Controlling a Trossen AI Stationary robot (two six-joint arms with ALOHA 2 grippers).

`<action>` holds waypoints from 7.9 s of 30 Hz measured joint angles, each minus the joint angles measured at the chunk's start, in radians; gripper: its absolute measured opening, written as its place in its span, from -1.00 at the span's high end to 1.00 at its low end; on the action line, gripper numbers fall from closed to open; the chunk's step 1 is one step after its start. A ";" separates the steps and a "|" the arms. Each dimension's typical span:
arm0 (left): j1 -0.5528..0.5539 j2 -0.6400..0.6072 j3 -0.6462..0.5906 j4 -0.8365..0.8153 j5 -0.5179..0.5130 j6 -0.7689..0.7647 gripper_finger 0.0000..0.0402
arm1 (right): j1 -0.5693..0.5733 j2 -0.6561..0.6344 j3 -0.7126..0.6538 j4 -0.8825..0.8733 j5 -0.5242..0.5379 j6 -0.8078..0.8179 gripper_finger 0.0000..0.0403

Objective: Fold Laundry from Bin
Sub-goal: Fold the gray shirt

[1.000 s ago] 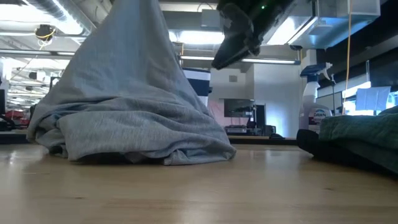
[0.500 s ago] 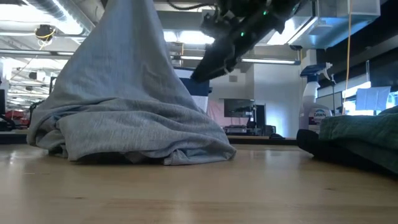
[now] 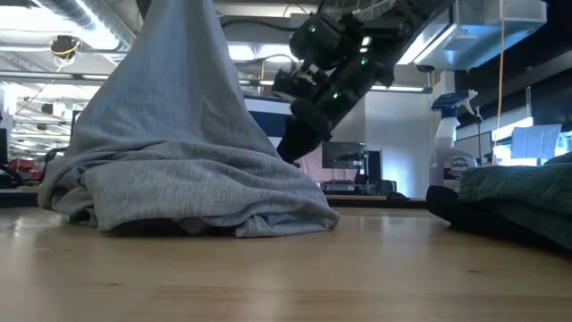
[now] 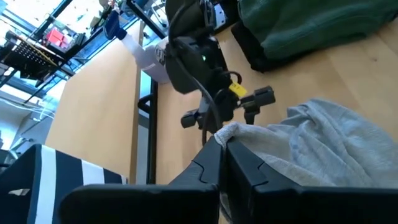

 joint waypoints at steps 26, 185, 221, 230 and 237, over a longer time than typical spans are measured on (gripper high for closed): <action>0.035 -0.029 -0.001 -0.066 -0.367 0.071 0.96 | -0.077 -0.307 0.277 -0.360 0.361 -0.127 0.98; -0.486 0.274 -0.534 0.228 0.541 -1.144 0.67 | 0.385 -0.121 -0.076 -0.325 0.217 0.450 0.27; 0.344 0.113 -0.897 0.348 0.211 -0.725 0.71 | -0.106 -0.122 -0.077 -0.616 0.170 0.423 0.27; 0.410 0.117 -0.897 0.400 0.335 -0.712 0.71 | -0.103 -0.105 -0.077 -0.510 -0.005 0.376 0.62; 0.471 0.118 -0.897 0.389 0.400 -0.698 0.71 | -0.104 -0.018 -0.074 -0.524 -0.099 0.353 0.93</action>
